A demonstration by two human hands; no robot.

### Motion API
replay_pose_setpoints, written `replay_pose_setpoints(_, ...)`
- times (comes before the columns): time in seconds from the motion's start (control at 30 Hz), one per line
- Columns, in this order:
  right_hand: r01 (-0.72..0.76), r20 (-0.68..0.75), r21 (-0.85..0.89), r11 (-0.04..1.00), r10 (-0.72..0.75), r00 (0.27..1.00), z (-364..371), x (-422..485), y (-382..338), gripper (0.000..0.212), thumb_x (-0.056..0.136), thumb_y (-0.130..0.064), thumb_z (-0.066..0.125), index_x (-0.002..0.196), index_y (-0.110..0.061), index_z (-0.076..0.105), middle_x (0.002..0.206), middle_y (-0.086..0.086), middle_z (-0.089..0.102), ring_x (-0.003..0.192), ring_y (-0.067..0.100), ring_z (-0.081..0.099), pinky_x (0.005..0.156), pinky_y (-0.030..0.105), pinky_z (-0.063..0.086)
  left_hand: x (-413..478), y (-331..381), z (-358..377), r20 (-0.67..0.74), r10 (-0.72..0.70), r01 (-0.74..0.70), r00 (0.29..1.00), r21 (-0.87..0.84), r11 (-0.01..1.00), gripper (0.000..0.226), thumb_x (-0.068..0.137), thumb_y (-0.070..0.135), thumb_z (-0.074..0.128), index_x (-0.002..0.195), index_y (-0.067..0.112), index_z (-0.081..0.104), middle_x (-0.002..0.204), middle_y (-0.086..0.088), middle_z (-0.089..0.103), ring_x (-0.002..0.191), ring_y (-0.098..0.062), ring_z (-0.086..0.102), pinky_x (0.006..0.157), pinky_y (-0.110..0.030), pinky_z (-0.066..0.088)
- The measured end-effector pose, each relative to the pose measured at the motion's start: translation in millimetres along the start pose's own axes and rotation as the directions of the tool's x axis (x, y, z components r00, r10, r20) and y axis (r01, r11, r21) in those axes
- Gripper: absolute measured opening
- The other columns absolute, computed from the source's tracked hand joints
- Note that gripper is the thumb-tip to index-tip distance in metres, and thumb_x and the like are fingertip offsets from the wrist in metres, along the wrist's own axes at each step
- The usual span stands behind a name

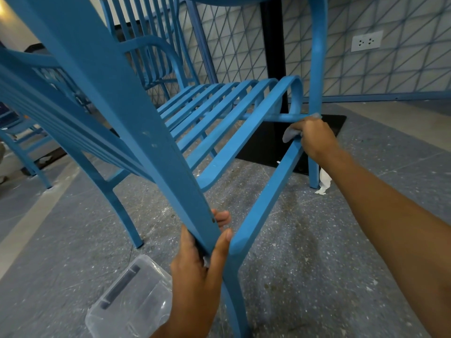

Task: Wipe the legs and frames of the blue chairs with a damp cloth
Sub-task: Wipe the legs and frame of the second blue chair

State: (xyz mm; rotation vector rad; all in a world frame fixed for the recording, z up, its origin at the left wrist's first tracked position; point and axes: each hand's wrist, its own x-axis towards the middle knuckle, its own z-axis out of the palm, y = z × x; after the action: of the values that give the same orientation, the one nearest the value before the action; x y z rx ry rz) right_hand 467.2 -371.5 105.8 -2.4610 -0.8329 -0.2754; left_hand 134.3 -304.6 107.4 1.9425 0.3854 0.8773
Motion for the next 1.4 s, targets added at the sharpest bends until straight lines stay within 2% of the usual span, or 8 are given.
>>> replay_pose_setpoints(0.07,0.026,-0.074,-0.049,0.998,-0.029,0.997,2,2,0,0.034,0.086,0.008,0.040,0.110,-0.005,0.062,0.119,0.022,0.054,0.107,0.039,0.052,0.090,0.049,0.046,0,0,1,-0.001,-0.003,0.003,1.000,-0.005,1.000,0.029,0.072,0.059,0.057,0.100,0.058,0.050,0.109,0.018,0.067,0.106,-0.003,0.064,0.087,-0.014,0.050)
replay_pose_setpoints(0.27,0.016,0.053,-0.019,1.000,-0.015,0.998,10,12,9,0.028,0.088,0.006,0.042,0.107,-0.004,0.060,0.121,0.017,0.054,0.111,0.032,0.050,0.095,0.048,0.047,2,2,-1,0.010,-0.001,0.001,1.000,0.024,1.000,0.026,0.074,0.050,0.055,0.099,0.057,0.050,0.108,0.018,0.067,0.105,-0.003,0.064,0.084,-0.011,0.049)
replay_pose_setpoints(0.43,0.004,0.065,-0.148,0.989,0.006,0.998,11,27,15,0.033,0.089,0.007,0.041,0.112,-0.007,0.061,0.130,0.019,0.046,0.123,0.035,0.038,0.105,0.042,0.036,1,3,-1,0.019,-0.019,0.018,1.000,0.039,0.999,0.025,0.075,0.052,0.053,0.099,0.057,0.050,0.107,0.020,0.066,0.103,0.000,0.063,0.083,-0.011,0.050)
replay_pose_setpoints(0.57,-0.029,0.061,-0.096,0.995,0.035,0.998,14,34,18,0.034,0.090,0.005,0.038,0.111,-0.007,0.062,0.131,0.019,0.047,0.120,0.037,0.038,0.103,0.043,0.038,1,2,-1,0.014,-0.015,0.014,1.000,0.040,0.999,0.025,0.075,0.053,0.053,0.099,0.058,0.049,0.107,0.022,0.066,0.102,0.001,0.063,0.081,-0.009,0.049)
replay_pose_setpoints(0.67,0.032,0.010,-0.025,0.999,-0.032,0.999,10,29,19,0.038,0.087,0.010,0.039,0.099,-0.011,0.068,0.123,0.019,0.054,0.116,0.038,0.044,0.099,0.044,0.044,2,2,-1,0.015,-0.003,0.002,1.000,0.046,0.999,0.024,0.077,0.050,0.053,0.099,0.058,0.048,0.107,0.021,0.066,0.103,0.000,0.063,0.081,-0.009,0.049)
replay_pose_setpoints(0.8,-0.018,-0.032,-0.067,0.998,0.016,0.999,6,24,15,0.031,0.085,0.008,0.042,0.109,0.000,0.060,0.114,0.029,0.055,0.106,0.045,0.050,0.088,0.048,0.045,2,1,-1,0.021,0.015,-0.016,1.000,0.065,0.998,0.023,0.079,0.048,0.053,0.099,0.057,0.047,0.106,0.021,0.066,0.102,0.000,0.063,0.080,-0.010,0.050)
replay_pose_setpoints(1.07,-0.062,0.055,-0.056,0.997,0.065,0.996,-3,15,0,0.035,0.089,0.007,0.042,0.119,-0.002,0.059,0.126,0.027,0.052,0.118,0.041,0.047,0.102,0.045,0.041,2,1,-1,0.023,0.030,-0.032,0.999,0.069,0.997,0.021,0.080,0.048,0.050,0.102,0.050,0.047,0.107,0.020,0.064,0.102,0.001,0.062,0.080,-0.007,0.048)
replay_pose_setpoints(1.4,-0.057,0.138,0.021,0.998,0.053,0.989,-7,-19,-27,0.040,0.088,0.008,0.041,0.124,-0.002,0.055,0.128,0.021,0.055,0.120,0.036,0.048,0.105,0.041,0.039,2,4,-3,0.044,-0.002,-0.001,0.999,0.048,0.999,0.024,0.081,0.041,0.051,0.103,0.038,0.046,0.102,0.020,0.063,0.096,0.011,0.059,0.075,-0.001,0.045)
